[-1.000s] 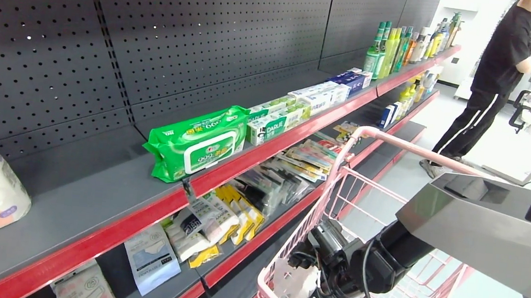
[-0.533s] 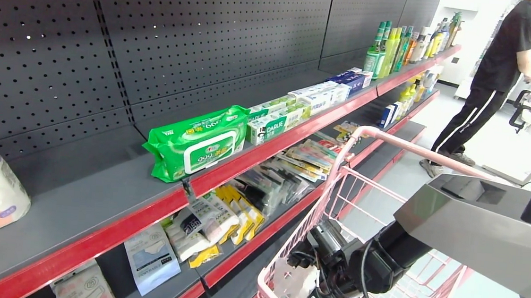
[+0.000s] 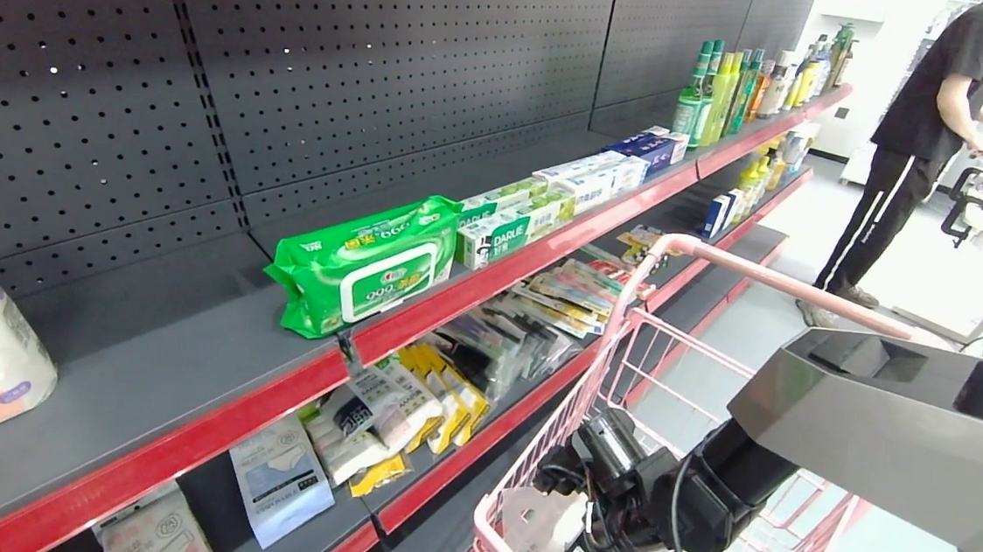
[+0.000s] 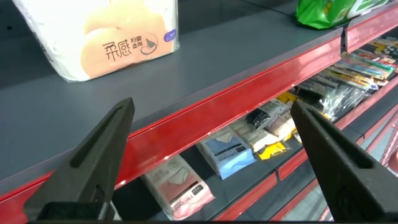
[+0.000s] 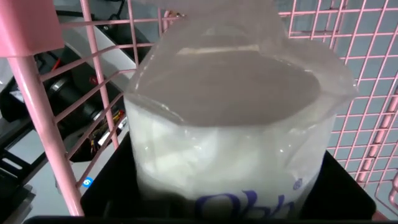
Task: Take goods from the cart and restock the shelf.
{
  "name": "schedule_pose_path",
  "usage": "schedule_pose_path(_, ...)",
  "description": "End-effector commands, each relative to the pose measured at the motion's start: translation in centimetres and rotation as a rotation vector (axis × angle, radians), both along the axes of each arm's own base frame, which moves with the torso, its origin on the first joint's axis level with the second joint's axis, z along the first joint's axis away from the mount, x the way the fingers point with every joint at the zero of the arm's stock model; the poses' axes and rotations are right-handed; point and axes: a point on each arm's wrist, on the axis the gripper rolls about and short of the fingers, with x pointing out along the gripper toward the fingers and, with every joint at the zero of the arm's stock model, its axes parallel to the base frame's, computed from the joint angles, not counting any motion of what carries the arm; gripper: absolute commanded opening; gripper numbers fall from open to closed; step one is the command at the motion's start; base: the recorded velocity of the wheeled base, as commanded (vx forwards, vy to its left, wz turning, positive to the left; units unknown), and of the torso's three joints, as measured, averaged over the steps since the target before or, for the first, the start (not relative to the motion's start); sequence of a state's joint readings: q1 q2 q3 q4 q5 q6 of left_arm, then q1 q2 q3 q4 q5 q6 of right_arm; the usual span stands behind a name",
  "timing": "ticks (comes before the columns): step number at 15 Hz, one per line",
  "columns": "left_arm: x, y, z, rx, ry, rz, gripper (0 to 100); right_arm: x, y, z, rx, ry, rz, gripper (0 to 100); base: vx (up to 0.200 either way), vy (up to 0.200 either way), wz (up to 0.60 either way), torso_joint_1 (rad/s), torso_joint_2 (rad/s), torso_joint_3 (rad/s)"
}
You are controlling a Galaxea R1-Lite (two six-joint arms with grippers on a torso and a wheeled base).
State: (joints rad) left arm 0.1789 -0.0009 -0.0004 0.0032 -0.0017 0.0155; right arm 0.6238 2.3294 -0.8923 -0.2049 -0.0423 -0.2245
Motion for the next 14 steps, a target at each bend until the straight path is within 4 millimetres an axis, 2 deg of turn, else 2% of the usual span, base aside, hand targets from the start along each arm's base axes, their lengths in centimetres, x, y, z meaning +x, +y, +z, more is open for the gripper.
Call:
schedule_pose_path(1, 0.0, 0.0, 0.0, 0.000, 0.001, 0.002, 100, -0.2, -0.1, -0.4, -0.006, 0.012, 0.001, 0, 0.000, 0.000, 0.00, 0.000, 0.00, 0.000)
schedule_pose_path(3, 0.0, 0.0, 0.0, 0.001, 0.001, 0.001, 100, 0.0, -0.5, 0.1, 0.003, 0.006, -0.012, 0, 0.000, 0.000, 0.00, 0.000, 0.00, 0.000)
schedule_pose_path(4, 0.0, 0.0, 0.0, 0.001, 0.001, 0.001, 100, 0.7, -1.4, 3.4, 0.061, -0.059, -0.034, 0, 0.000, 0.000, 0.00, 0.000, 0.00, 0.000)
schedule_pose_path(6, 0.0, 0.0, 0.0, -0.002, 0.001, 0.001, 100, 0.4, -2.9, 6.9, 0.075, -0.108, -0.066, 0, 0.000, 0.000, 0.00, 0.000, 0.00, 0.000)
schedule_pose_path(10, 0.0, 0.0, 0.0, -0.004, 0.002, 0.002, 100, -1.3, -6.0, 15.2, 0.135, -0.244, -0.148, 0, 0.000, 0.000, 0.00, 0.000, 0.00, 0.000)
schedule_pose_path(12, 0.0, 0.0, 0.0, -0.003, 0.001, 0.001, 100, -2.4, -7.0, 18.4, 0.180, -0.345, -0.175, 0, 0.000, 0.000, 0.00, 0.000, 0.00, 0.000)
schedule_pose_path(13, 0.0, 0.0, 0.0, -0.004, 0.002, 0.001, 100, -2.9, -7.2, 19.2, 0.193, -0.373, -0.178, 0, 0.000, 0.000, 0.00, 0.000, 0.00, 0.000)
schedule_pose_path(14, 0.0, 0.0, 0.0, -0.003, 0.001, 0.001, 100, -4.3, -8.0, 21.4, 0.215, -0.453, -0.189, 0, 0.000, 0.000, 0.00, 0.000, 0.00, 0.000)
